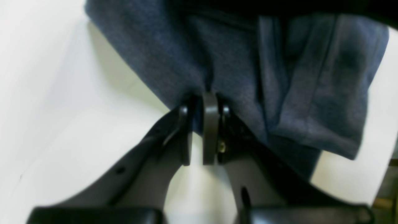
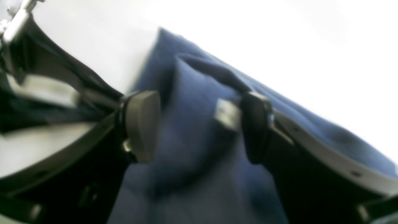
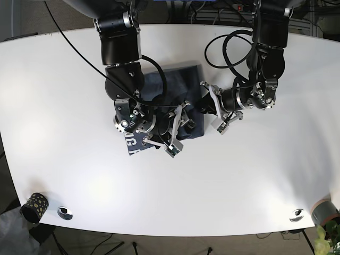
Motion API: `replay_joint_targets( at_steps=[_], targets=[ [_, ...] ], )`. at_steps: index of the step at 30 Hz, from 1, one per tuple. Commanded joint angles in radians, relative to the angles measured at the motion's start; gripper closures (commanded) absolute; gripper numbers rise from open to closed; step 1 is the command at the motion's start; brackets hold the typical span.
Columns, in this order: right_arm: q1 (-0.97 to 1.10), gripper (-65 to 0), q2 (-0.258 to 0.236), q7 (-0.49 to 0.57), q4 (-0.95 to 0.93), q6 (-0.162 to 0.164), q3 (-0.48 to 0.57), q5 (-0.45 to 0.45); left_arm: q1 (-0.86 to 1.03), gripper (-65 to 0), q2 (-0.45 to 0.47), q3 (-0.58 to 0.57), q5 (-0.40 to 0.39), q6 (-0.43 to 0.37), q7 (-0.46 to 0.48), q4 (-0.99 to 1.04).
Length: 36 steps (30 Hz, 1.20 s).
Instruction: Fold the T-shirt properly
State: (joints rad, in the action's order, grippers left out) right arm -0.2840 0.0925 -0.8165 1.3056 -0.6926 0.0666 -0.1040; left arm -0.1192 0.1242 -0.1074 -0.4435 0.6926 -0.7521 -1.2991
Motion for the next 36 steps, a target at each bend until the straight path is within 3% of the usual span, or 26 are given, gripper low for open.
replay_joint_targets(
  at_steps=[1, 4, 8, 9, 16, 23, 28, 36],
  targets=[
    [-0.031, -38.0, 0.008, 0.056, -0.037, -0.006, 0.000, -0.016, -0.021, -4.2, -0.005, -0.005, 0.012, 0.006, 0.044, -0.018],
    [-0.041, -29.3, 0.008, 0.072, -0.067, -0.006, 0.000, -0.016, -0.021, -4.2, -0.008, -0.005, 0.022, 0.006, 0.053, -0.017],
    [-0.037, -1.7, 0.008, 0.073, -0.053, -0.006, 0.000, -0.016, -0.021, -4.2, -0.008, -0.005, 0.024, 0.006, 0.056, -0.017],
    [-0.037, 0.0, 0.008, 0.073, -0.044, -0.006, 0.000, -0.016, -0.021, -4.2, -0.008, -0.005, 0.024, 0.006, 0.056, -0.017],
    [-0.014, 0.0, 0.008, 0.058, 0.091, -0.006, 0.000, -0.021, -0.021, -4.2, -0.008, -0.005, 0.024, 0.006, 0.056, -0.015],
    [-0.014, 0.0, 0.043, -0.047, 0.200, -0.006, 0.000, -0.024, -0.023, -4.2, -0.010, -0.005, 0.018, 0.006, 0.058, 0.036],
    [-0.014, 0.0, 0.060, -0.059, 0.203, -0.006, 0.000, -0.024, -0.023, -4.2, -0.010, -0.005, 0.016, 0.006, 0.059, 0.033],
    [0.001, 0.0, 0.065, -0.054, 0.118, -0.006, 0.083, -0.024, -0.029, -4.2, -0.010, -0.005, 0.016, 0.006, 0.059, 0.033]
  ],
)
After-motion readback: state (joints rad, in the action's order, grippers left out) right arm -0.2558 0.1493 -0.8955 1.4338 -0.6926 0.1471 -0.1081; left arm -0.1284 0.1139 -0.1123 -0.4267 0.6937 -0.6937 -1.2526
